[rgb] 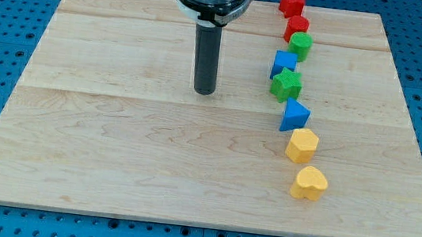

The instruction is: Place the red star at the top center of the board

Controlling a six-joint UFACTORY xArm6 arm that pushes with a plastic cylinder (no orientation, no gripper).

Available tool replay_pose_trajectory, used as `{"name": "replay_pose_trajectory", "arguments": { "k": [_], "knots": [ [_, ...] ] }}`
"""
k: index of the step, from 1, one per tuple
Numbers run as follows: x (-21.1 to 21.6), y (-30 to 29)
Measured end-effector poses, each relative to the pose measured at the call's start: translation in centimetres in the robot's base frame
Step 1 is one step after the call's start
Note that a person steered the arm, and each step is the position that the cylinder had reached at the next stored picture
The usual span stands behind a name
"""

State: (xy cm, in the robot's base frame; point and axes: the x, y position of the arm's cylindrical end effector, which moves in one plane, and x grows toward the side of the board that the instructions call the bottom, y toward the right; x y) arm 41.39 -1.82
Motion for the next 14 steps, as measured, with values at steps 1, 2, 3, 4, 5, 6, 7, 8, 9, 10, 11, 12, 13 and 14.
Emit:
{"name": "replay_pose_trajectory", "arguments": {
  "k": [1, 2, 3, 4, 5, 6, 7, 8, 9, 10, 11, 12, 13, 14],
  "knots": [
    [0.1, 0.0],
    [0.7, -2.3],
    [0.6, -1.8],
    [-4.5, -1.3],
    [-13.7, -4.5],
    [-21.8, -4.5],
    [-22.2, -3.7],
    [-21.0, -2.5],
    [-9.6, -1.3],
    [2.8, -1.8],
    [14.6, -2.1],
    [20.4, 2.2],
    [20.3, 7.8],
    [19.9, 18.5]
  ]
}}
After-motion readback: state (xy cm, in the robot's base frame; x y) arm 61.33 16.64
